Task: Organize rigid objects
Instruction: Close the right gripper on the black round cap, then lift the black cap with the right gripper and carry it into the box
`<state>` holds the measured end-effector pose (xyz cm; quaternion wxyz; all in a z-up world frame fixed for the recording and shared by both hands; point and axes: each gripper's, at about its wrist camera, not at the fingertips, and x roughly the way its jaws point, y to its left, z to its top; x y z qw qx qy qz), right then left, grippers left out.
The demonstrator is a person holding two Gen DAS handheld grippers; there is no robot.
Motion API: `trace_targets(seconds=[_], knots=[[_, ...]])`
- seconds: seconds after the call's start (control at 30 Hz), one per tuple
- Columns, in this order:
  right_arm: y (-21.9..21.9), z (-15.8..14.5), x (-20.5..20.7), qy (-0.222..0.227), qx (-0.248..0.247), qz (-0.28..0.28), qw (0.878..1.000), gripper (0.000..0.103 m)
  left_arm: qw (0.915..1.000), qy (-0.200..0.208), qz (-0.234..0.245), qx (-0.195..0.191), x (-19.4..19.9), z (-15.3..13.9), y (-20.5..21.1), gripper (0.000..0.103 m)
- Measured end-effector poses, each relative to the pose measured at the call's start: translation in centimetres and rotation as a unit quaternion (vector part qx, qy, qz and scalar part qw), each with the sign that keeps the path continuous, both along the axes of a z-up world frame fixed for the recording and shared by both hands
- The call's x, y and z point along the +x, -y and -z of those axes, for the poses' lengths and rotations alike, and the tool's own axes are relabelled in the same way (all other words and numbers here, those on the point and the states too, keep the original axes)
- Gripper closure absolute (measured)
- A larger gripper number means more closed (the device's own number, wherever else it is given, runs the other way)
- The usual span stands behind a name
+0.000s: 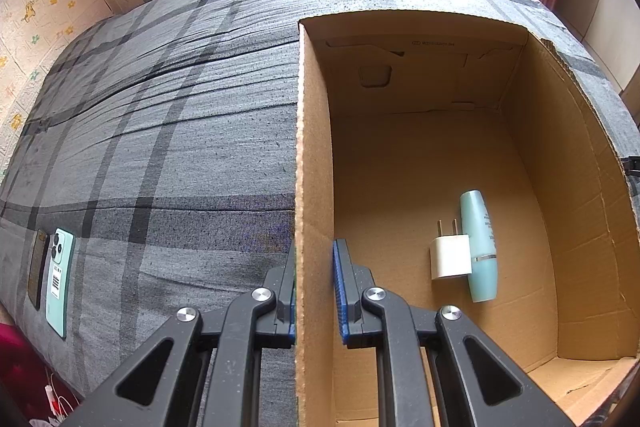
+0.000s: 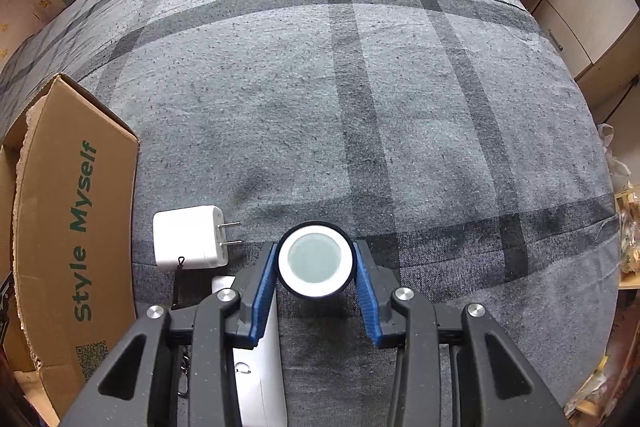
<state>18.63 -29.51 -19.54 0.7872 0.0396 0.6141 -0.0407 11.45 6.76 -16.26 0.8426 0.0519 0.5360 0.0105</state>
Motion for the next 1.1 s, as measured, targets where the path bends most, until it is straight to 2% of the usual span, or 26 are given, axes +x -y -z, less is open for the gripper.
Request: trace_targets(seconds=[0.53,0.77,1.1], knots=[[-3.6,-7.3,-1.8,0.048,-0.01,-0.05,0.998,0.063,1.0,0.001,0.001,-0.003,0.0,0.0,-0.1,0.088],[-7.0,-10.3,-2.3,0.072,-0.004,-0.089,0.993,0.063,1.0,0.001,0.003,-0.001,0.0,0.1,0.0,0.088],[-13.0,-12.7,-3.5,0.093,0.013,-0.152,0.984,0.063,1.0,0.001,0.003,-0.003,0.0,0.1,-0.1,0.088]])
